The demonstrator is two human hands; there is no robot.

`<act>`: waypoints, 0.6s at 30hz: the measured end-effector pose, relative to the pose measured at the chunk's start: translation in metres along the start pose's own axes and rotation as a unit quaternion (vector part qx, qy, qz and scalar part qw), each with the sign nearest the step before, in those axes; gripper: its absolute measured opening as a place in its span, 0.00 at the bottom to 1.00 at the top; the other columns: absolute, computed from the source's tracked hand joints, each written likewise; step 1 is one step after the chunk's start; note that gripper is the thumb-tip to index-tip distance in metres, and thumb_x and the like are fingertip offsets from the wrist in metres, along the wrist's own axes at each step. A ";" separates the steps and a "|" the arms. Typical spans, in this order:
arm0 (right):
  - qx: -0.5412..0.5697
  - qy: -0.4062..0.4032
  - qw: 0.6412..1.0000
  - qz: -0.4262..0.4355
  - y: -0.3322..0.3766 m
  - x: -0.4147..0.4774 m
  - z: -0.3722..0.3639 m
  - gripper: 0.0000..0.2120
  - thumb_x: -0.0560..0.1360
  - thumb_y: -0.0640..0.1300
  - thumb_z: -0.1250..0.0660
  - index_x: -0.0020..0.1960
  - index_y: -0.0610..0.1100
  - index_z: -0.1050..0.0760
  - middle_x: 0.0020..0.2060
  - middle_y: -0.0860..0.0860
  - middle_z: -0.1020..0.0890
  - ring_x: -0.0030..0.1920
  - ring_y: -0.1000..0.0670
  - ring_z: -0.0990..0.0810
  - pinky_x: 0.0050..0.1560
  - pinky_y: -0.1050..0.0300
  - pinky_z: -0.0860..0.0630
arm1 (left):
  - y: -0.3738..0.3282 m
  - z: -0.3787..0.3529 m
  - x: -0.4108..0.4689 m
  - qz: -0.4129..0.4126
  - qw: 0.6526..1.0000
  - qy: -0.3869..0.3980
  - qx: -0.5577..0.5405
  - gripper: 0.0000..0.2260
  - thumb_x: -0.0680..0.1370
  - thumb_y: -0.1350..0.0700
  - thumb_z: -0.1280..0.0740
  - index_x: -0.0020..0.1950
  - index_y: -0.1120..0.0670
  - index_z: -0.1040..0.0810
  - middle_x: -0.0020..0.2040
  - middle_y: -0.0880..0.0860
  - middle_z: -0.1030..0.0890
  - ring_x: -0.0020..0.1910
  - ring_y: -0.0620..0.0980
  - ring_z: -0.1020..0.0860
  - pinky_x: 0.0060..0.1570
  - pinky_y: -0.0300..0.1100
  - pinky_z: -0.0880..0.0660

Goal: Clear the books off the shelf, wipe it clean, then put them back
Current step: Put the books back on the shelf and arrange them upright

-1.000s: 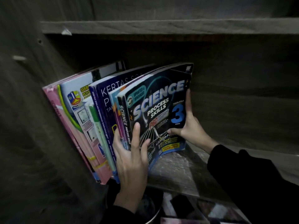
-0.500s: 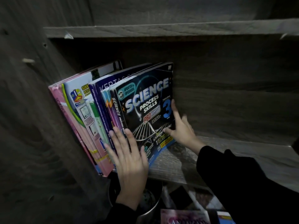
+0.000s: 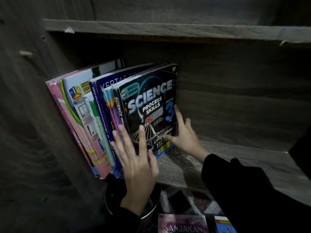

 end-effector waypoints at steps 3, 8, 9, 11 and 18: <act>0.011 -0.005 1.000 0.008 -0.001 -0.001 0.004 0.52 0.71 0.54 0.27 0.72 0.68 0.68 0.64 0.44 0.37 0.63 0.38 0.28 0.60 0.41 0.28 | -0.005 0.001 0.001 -0.008 1.000 -0.003 0.008 0.41 0.72 0.63 0.34 0.78 0.50 0.55 0.78 0.56 0.61 0.76 0.61 0.57 0.74 0.60 0.55; 0.090 -0.034 0.995 0.036 -0.002 -0.014 0.019 0.47 0.73 0.47 0.28 0.75 0.63 0.60 0.65 0.47 0.35 0.63 0.44 0.27 0.61 0.47 0.28 | -0.022 0.009 0.004 -0.028 0.998 -0.013 -0.057 0.32 0.72 0.68 0.35 0.74 0.54 0.40 0.77 0.57 0.48 0.77 0.59 0.49 0.74 0.54 0.48; 0.123 -0.056 0.989 0.052 -0.003 -0.022 0.026 0.45 0.73 0.44 0.28 0.76 0.61 0.55 0.63 0.49 0.33 0.60 0.48 0.26 0.60 0.52 0.27 | -0.027 0.012 0.004 -0.029 0.996 -0.019 -0.080 0.31 0.71 0.69 0.36 0.72 0.53 0.37 0.75 0.58 0.43 0.76 0.58 0.46 0.74 0.52 0.46; 0.173 -0.113 0.975 0.080 -0.013 -0.041 0.041 0.38 0.74 0.38 0.30 0.76 0.57 0.45 0.58 0.54 0.30 0.47 0.58 0.24 0.48 0.69 0.27 | -0.043 0.015 0.001 -0.050 0.992 -0.019 -0.114 0.28 0.69 0.70 0.38 0.67 0.52 0.32 0.71 0.58 0.37 0.73 0.56 0.41 0.73 0.47 0.46; 0.183 -0.289 0.936 0.076 -0.104 -0.151 0.070 0.10 0.75 0.41 0.40 0.51 0.52 0.24 0.39 0.53 0.22 0.40 0.58 0.24 0.44 0.66 0.28 | -0.104 -0.020 -0.051 -0.101 0.956 0.118 -0.250 0.16 0.75 0.63 0.40 0.61 0.52 0.29 0.61 0.55 0.29 0.60 0.55 0.28 0.62 0.44 0.32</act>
Point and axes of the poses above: each hand's wrist, its own x-axis towards the middle knuckle, its own z-axis out of the back of the hand, y = z × x, the point moved 10 cm from there along x, towards the middle knuckle
